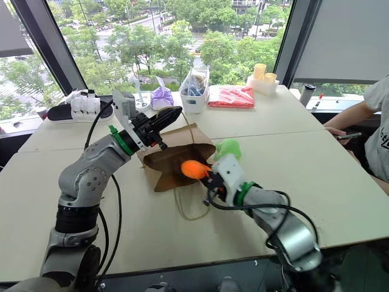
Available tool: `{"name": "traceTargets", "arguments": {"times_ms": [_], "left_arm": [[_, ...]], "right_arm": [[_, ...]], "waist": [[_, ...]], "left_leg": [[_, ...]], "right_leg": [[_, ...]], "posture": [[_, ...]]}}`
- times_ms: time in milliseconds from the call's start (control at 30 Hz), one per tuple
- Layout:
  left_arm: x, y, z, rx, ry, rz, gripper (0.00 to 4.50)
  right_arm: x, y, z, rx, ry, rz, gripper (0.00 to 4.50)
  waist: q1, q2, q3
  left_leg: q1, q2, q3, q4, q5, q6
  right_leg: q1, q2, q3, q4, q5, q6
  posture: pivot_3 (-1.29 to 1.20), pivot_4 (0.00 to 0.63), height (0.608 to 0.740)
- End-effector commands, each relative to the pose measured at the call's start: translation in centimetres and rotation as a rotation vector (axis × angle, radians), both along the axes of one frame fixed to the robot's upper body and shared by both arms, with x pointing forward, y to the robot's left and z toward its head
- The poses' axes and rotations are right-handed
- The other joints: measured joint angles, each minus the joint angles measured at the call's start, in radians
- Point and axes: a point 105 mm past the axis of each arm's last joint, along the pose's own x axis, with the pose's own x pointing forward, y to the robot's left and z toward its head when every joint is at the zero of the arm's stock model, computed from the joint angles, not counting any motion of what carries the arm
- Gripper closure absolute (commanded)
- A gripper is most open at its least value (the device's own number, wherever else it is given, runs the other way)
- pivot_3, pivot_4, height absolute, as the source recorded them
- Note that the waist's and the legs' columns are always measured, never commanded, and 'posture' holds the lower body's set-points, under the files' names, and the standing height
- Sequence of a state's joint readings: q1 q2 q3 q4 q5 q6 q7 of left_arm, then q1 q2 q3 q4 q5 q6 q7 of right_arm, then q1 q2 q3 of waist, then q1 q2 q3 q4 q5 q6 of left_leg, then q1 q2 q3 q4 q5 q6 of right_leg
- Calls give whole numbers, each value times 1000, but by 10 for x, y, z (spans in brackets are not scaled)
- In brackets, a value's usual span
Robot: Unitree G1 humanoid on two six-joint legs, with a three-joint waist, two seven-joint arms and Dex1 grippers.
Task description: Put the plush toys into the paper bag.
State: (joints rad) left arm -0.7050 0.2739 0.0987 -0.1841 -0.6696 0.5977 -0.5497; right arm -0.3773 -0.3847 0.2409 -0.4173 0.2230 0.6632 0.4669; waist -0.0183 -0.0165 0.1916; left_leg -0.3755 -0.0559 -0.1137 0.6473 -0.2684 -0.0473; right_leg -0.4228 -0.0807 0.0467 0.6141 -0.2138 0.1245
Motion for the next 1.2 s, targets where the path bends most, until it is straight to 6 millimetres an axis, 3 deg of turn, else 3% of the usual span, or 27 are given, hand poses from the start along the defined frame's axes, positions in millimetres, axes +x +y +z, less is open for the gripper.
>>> {"name": "traceTargets", "arguments": {"times_ms": [33, 200, 300, 467, 700, 833, 933, 1033, 1100, 1200], "left_arm": [[-12, -4, 18, -34, -55, -27, 4500], [-14, -7, 15, -51, -43, -17, 4500], [-14, -7, 15, -69, -41, 7, 4500], [-6, 3, 12, -57, -44, 89, 4500], [2, 20, 10, -41, -52, 165, 4500], [5, 30, 12, -35, -60, 194, 4500], [5, 32, 13, -36, -60, 195, 4500], [6, 33, 16, -29, -66, 193, 4500], [7, 32, 18, -29, -70, 192, 4500], [8, 31, 20, -28, -75, 189, 4500]], "right_arm": [[29, 29, 4, 13, -65, 7, 4466], [66, 54, -1, 19, -88, -11, 4466], [72, 64, -2, 5, -101, 30, 3430], [64, 56, 11, -7, -142, 69, 811], [17, 17, 61, 86, -180, 129, 811], [16, -44, 86, 177, -174, -65, 811], [27, -71, 79, 173, -129, -185, 811], [56, -100, 61, 270, -39, -349, 811], [78, -106, 42, 338, 34, -423, 811], [99, -102, 18, 306, 80, -459, 811]], "waist": [[-3, 0, 0], [3, 0, 0], [3, 0, 0], [-1, 0, 0], [4, 0, 0], [5, 0, 0], [5, 0, 0], [0, 0, 0], [-3, 1, 0], [-2, 1, 1]], "left_leg": [[0, 0, 0, 0, 0, 0], [-1, 0, -1, -1, 0, -1], [-2, -1, -1, -1, 0, -1], [-2, -1, -1, -2, 0, -1], [-3, -1, -1, -1, 0, -1], [-3, -1, -1, -1, 0, 0], [-3, -1, -1, -1, 0, 0], [-2, -1, 0, -1, 0, 0], [-2, 0, 1, -1, 0, 0], [-1, 0, 1, -1, 0, 0]], "right_leg": [[0, 0, 0, 0, 0, 0], [-2, 0, 0, 1, 0, 0], [-2, -1, 0, 0, 0, 0], [-3, -1, 0, 0, 0, 0], [-4, 0, 0, 1, 0, 0], [-4, 0, 0, 1, 0, 0], [-3, 0, 0, 0, 0, 0], [-3, 0, 0, 0, 0, 0], [-3, 0, 0, 1, 1, -1], [-3, 0, 0, 1, 1, -1]], "posture": [[0, 150, 740], [0, 150, 740], [0, 150, 740], [0, 150, 740], [0, 150, 740], [0, 150, 740], [0, 150, 740], [0, 150, 740], [0, 150, 740], [0, 150, 740]]}}
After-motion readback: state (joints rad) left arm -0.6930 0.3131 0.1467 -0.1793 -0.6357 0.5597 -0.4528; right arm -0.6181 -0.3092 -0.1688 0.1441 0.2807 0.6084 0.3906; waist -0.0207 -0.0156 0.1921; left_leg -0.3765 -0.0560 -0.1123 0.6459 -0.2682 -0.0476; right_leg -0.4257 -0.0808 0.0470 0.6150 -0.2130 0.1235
